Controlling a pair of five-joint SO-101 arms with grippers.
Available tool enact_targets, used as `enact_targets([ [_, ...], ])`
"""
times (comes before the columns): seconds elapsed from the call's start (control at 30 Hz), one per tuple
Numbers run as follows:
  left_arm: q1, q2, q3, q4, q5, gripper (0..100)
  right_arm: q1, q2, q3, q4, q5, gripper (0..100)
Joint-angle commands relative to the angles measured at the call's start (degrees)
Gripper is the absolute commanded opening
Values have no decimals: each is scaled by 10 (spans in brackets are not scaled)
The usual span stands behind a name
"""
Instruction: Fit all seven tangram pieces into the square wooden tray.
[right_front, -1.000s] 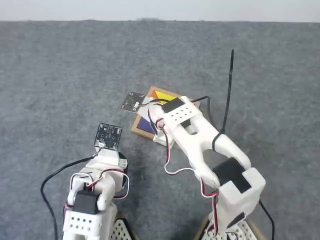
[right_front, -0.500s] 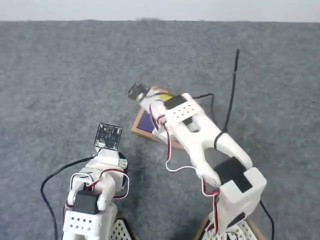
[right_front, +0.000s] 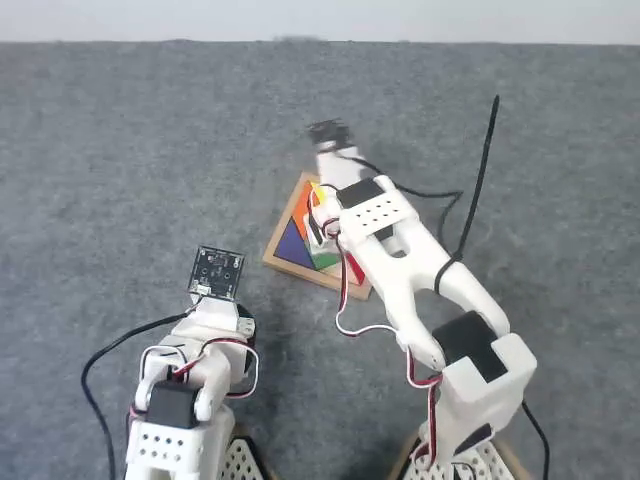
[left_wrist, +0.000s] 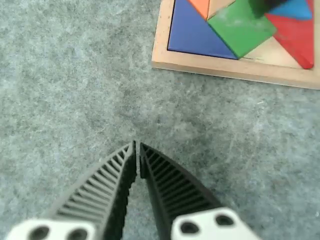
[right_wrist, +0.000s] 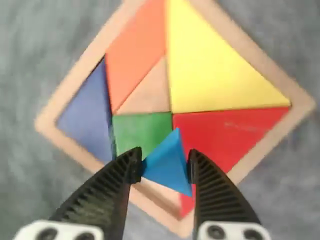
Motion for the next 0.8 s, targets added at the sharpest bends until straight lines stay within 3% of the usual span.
enact_targets([
  [0.0, 1, -7, -7, 4, 7, 12, 8, -4, -31, -23, -244, 123],
  [0.1, 1, -7, -7, 4, 7, 12, 4, -4, -27, -33, -379, 123],
  [0.17, 1, -7, -7, 4, 7, 12, 3, -3, -26, -36, -431, 123],
  [0.47, 1, -7, -7, 4, 7, 12, 8, 2, -27, -22, -433, 124],
  [0.6, 1, -7, -7, 4, 7, 12, 6, 3, -26, -20, -504, 124],
  [0.77, 1, -7, -7, 4, 7, 12, 1, 2, -25, -11, -510, 124],
])
